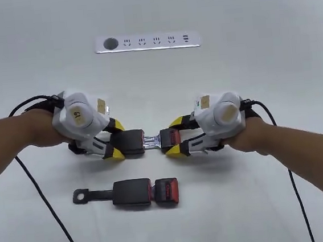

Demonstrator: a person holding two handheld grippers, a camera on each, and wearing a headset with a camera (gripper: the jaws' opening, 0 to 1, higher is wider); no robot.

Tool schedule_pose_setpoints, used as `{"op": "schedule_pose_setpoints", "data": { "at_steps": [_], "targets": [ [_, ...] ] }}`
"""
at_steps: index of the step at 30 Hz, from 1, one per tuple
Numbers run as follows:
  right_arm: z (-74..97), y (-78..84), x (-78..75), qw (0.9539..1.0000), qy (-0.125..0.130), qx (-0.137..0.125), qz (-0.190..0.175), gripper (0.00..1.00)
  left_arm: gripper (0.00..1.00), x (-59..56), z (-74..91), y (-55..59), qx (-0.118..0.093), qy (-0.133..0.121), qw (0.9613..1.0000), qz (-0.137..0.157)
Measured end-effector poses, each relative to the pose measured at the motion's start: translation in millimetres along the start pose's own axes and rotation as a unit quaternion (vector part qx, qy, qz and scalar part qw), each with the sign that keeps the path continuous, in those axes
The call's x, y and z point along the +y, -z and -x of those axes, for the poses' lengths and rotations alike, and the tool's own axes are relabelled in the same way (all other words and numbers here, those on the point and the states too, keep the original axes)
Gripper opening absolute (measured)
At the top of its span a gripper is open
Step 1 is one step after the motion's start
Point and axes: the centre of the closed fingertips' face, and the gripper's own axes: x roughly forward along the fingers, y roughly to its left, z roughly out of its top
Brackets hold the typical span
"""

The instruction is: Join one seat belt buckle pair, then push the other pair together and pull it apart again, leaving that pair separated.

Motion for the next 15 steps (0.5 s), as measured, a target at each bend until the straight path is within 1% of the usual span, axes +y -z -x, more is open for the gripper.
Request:
{"op": "schedule_pose_setpoints", "data": {
  "at_steps": [2,3,4,5,8,10,12,14,15],
  "targets": [
    [-3.9,-6.0,4.2,1.0,-0.001,-0.001,0.0,0.34,0.33,-0.5,-1.1,-0.1,0.001,0.0,1.0,0.0],
    [-3.6,-7.6,1.0,0.9999,0.003,0.0,0.011,0.34,0.33,0.0,-1.2,0.4,0.002,0.002,1.0,-0.007],
    [0.2,-5.7,0.0,1.0,0.0,-0.002,0.0,0.34,0.33,0.6,-1.5,1.1,0.002,0.002,1.0,-0.007],
    [-1.4,-5.8,-0.9,1.0,-0.002,-0.004,-0.004,0.34,0.33,0.8,-1.7,1.2,0.002,0.002,1.0,-0.007],
    [-2.7,-9.6,1.6,1.0,-0.005,-0.002,-0.001,0.33,0.33,1.0,-2.4,1.3,-0.002,0.005,0.9999,-0.011],
    [-6.4,-10.2,2.1,1.0,-0.006,-0.006,-0.004,0.33,0.33,1.3,-3.5,2.1,0.0,0.008,0.9999,-0.014],
    [-12.2,-14.8,3.1,0.9999,-0.006,-0.007,-0.008,0.33,0.33,2.0,-4.8,1.9,0.004,0.011,0.9998,-0.014],
    [-18.8,-19.5,8.0,1.0,-0.002,-0.005,-0.005,0.33,0.33,2.0,-4.8,3.0,0.007,0.011,0.9998,-0.014],
    [-19.1,-19.4,6.8,1.0,-0.001,-0.003,-0.003,0.33,0.33,2.2,-4.8,3.7,0.006,0.011,0.9999,-0.011]
  ]
}}
